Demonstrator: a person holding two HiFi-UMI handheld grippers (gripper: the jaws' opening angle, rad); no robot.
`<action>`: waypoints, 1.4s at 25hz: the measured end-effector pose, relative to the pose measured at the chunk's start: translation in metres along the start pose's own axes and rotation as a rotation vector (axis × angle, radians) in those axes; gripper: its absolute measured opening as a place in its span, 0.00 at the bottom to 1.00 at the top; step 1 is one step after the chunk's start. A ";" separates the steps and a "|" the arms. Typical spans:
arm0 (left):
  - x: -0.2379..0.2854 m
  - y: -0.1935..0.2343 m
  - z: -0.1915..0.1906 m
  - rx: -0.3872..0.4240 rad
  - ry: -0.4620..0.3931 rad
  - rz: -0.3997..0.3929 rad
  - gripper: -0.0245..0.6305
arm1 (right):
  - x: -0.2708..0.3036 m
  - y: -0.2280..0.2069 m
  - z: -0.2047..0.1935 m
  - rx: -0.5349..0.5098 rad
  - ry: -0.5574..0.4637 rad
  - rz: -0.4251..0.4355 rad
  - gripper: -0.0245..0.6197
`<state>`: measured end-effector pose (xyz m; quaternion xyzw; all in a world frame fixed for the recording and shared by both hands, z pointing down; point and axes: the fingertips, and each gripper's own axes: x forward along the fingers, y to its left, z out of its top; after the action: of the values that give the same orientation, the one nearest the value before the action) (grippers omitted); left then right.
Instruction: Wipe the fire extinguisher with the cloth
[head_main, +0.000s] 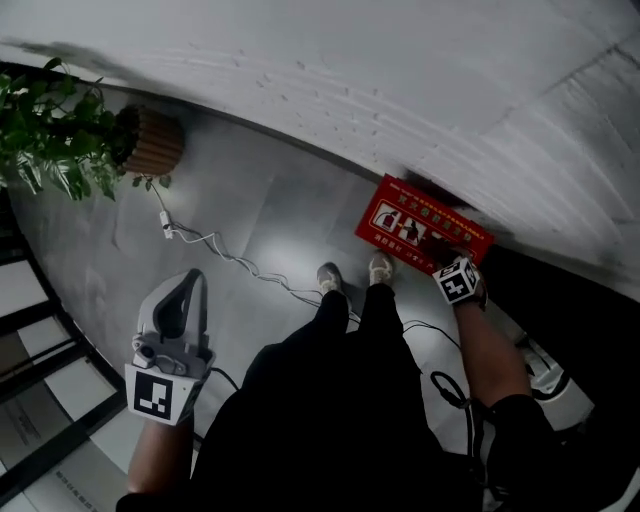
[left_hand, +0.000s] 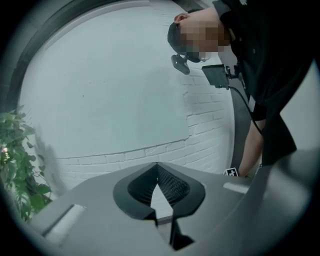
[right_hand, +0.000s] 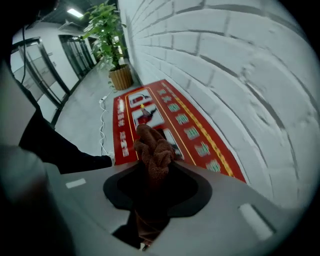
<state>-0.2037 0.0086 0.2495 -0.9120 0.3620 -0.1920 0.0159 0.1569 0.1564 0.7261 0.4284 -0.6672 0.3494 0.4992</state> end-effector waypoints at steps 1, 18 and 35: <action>0.009 -0.005 0.001 0.007 -0.004 -0.023 0.04 | -0.006 -0.009 -0.019 0.039 0.010 -0.019 0.22; 0.050 -0.024 0.016 0.023 -0.046 -0.168 0.04 | -0.036 -0.035 0.020 0.286 -0.254 -0.114 0.23; 0.086 -0.042 0.022 -0.077 -0.203 -0.283 0.04 | -0.196 -0.046 0.073 0.401 -0.614 -0.253 0.37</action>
<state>-0.1115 -0.0200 0.2655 -0.9685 0.2337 -0.0854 -0.0098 0.1990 0.1165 0.5199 0.6810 -0.6460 0.2640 0.2218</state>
